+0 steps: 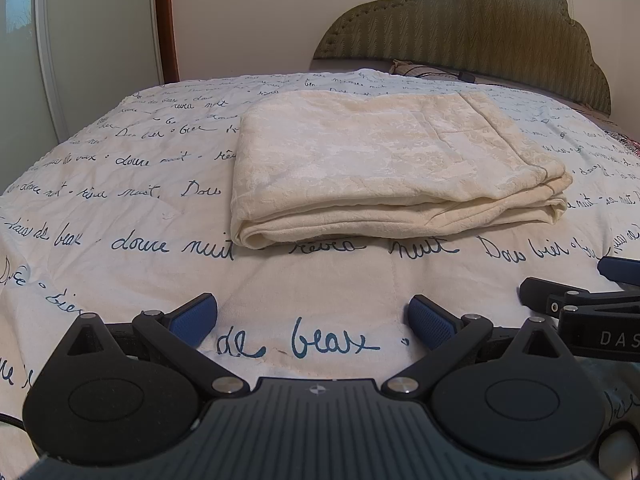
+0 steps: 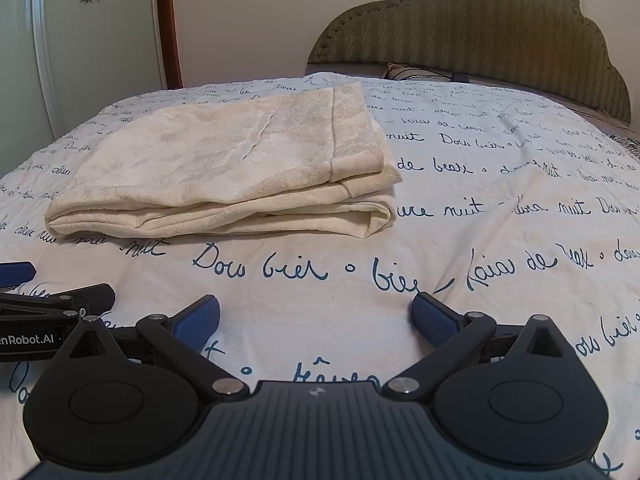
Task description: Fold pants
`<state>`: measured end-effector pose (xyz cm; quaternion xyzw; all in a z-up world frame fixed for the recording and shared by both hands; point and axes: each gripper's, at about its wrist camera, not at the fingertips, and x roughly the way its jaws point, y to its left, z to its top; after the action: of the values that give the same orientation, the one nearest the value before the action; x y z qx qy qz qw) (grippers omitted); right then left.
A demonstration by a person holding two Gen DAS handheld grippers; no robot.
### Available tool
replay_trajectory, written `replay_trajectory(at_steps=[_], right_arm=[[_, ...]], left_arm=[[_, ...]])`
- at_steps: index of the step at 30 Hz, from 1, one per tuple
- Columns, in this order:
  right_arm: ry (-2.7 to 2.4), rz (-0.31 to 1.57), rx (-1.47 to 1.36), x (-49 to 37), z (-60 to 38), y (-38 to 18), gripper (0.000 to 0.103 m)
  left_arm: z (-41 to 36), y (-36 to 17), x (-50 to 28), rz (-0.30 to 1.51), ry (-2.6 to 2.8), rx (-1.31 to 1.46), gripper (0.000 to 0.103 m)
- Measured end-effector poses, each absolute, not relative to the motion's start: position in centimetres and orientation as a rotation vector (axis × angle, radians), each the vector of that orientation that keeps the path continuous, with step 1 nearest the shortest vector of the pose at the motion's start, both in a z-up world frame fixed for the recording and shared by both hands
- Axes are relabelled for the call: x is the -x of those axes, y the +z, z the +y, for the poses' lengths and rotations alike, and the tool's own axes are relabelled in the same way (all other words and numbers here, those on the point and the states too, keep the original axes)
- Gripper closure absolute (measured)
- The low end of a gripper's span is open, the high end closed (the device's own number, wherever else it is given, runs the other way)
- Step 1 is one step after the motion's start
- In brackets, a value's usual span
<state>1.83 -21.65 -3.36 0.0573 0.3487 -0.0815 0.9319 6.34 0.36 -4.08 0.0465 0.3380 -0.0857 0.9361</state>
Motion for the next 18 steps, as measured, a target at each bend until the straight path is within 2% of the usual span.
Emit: replay_trajectory(at_steps=[18], right_arm=[[-0.139,0.71,-0.109,-1.78,-21.27,-3.29,0.0]], left_arm=[[0.37,-4.08,-6.33,0.691,-0.176,-0.096,0.0]])
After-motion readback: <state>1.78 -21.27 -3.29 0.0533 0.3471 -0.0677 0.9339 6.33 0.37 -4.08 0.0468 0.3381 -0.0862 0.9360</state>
